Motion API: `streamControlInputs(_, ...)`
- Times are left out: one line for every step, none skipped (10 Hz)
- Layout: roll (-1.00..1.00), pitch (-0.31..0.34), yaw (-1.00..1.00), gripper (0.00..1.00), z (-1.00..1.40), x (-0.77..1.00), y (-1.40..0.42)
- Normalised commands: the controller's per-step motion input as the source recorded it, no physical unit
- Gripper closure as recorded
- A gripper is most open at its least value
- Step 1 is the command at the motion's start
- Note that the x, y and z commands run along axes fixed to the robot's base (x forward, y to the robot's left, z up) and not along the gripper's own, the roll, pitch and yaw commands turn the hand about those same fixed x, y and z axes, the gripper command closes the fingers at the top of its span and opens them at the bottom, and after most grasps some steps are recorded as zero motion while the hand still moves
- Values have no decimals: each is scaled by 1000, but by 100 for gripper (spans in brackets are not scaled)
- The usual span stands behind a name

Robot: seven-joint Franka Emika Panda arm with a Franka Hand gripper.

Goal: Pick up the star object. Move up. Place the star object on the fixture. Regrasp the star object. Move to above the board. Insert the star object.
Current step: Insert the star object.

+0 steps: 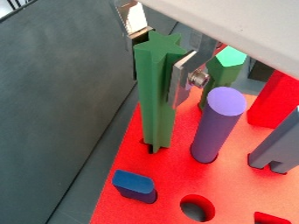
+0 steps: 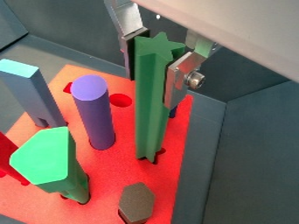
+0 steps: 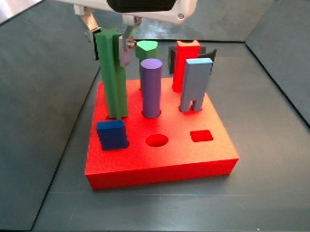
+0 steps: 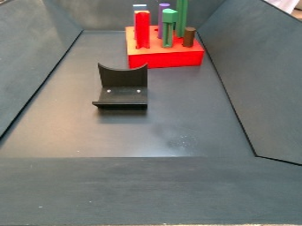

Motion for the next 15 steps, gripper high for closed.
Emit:
streamControlInputs(0,36,-111,100,-129,-231,0)
streamControlInputs(0,33,-126,100,-114,-217,0)
streamControlInputs(0,40,-120,100,-143,-154,0)
streamControlInputs(-1,27,-103,100,-183,0,0)
streamControlInputs(-54,0,-149,100,-331,257,-49)
streamControlInputs(-44,0,-134,100,-271,331,-60)
streamControlInputs(-36,0,-109,100,-217,266,-40)
streamControlInputs(-30,0,-71,100,-157,180,-29)
streamControlInputs(-39,0,-60,100,-246,120,0)
streamControlInputs(-169,30,-51,100,-780,277,43)
streamControlInputs(-59,107,0,100,-911,297,129)
streamControlInputs(-41,99,0,100,-946,246,100)
streamControlInputs(-91,71,-26,100,-911,0,77)
streamControlInputs(-131,97,-151,100,-820,-11,57)
streamControlInputs(-89,136,-169,100,-831,-40,0)
